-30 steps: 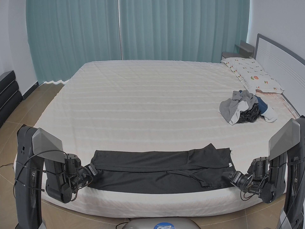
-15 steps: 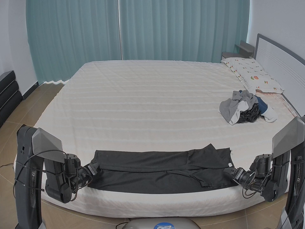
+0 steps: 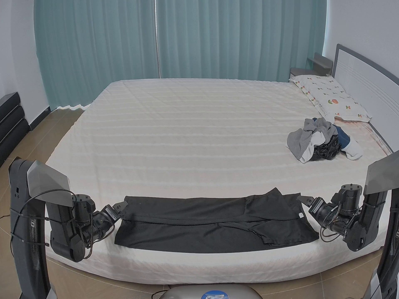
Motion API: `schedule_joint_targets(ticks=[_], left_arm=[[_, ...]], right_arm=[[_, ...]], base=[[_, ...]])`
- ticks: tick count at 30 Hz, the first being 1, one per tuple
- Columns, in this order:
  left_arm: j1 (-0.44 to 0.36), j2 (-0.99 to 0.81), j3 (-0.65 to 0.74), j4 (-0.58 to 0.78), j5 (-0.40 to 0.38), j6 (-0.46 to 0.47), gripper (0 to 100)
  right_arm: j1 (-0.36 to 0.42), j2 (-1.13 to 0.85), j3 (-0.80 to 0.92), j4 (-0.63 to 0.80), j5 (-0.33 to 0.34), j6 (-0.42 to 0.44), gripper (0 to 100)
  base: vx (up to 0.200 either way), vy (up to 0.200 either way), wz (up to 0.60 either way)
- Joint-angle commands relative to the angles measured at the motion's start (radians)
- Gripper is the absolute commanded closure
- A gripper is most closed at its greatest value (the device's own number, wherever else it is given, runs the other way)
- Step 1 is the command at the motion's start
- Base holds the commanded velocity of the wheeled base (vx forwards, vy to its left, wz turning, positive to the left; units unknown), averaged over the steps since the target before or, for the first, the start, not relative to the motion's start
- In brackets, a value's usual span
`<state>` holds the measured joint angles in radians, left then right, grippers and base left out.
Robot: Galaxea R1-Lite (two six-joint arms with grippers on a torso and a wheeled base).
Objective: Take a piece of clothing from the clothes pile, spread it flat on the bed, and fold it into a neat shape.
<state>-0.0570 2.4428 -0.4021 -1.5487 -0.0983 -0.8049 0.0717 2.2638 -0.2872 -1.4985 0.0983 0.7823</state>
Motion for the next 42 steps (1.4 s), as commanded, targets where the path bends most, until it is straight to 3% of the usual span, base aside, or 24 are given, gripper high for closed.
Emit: schedule_joint_targets(ticks=[1, 7, 12, 14, 19, 24, 39, 40, 42], left_arm=[[0.011, -0.036, 0.012, -0.001, -0.009, -0.034, 0], [0.016, -0.027, 0.017, -0.001, -0.015, -0.057, 0], [0.009, -0.024, 0.017, -0.001, -0.014, -0.051, 0], [0.009, -0.018, 0.017, -0.001, -0.014, -0.051, 0], [0.009, -0.014, 0.016, -0.001, -0.014, -0.050, 0], [0.008, -0.010, 0.017, -0.001, -0.012, -0.048, 0], [0.002, -0.002, 0.016, -0.001, -0.008, -0.046, 0], [0.002, -0.002, 0.016, -0.001, -0.008, -0.046, 0], [0.002, -0.002, 0.014, -0.001, -0.008, -0.046, 0]], right_arm=[[0.036, 0.039, -0.098, 0.063, 0.011, 0.006, 0], [0.071, 0.003, -0.127, 0.129, 0.001, -0.003, 0], [0.053, 0.023, -0.230, 0.225, 0.018, -0.049, 0], [0.031, 0.062, -0.300, 0.290, 0.072, -0.057, 0], [0.014, 0.106, -0.314, 0.299, 0.166, -0.074, 0], [-0.010, 0.152, -0.345, 0.296, 0.166, -0.135, 0], [0.002, 0.200, -0.359, 0.296, 0.173, -0.179, 0], [0.000, 0.201, -0.359, 0.296, 0.173, -0.181, 100], [0.000, 0.206, -0.359, 0.296, 0.173, -0.192, 100]], base=[[0.000, 0.000, 0.00], [0.167, 0.000, 0.00], [0.040, 0.000, 0.00], [0.000, 0.000, 0.00], [0.000, 0.000, 0.00], [0.000, 0.000, 0.00], [0.000, 0.000, 0.00], [0.000, 0.000, 0.00], [0.000, 0.000, 0.00]])
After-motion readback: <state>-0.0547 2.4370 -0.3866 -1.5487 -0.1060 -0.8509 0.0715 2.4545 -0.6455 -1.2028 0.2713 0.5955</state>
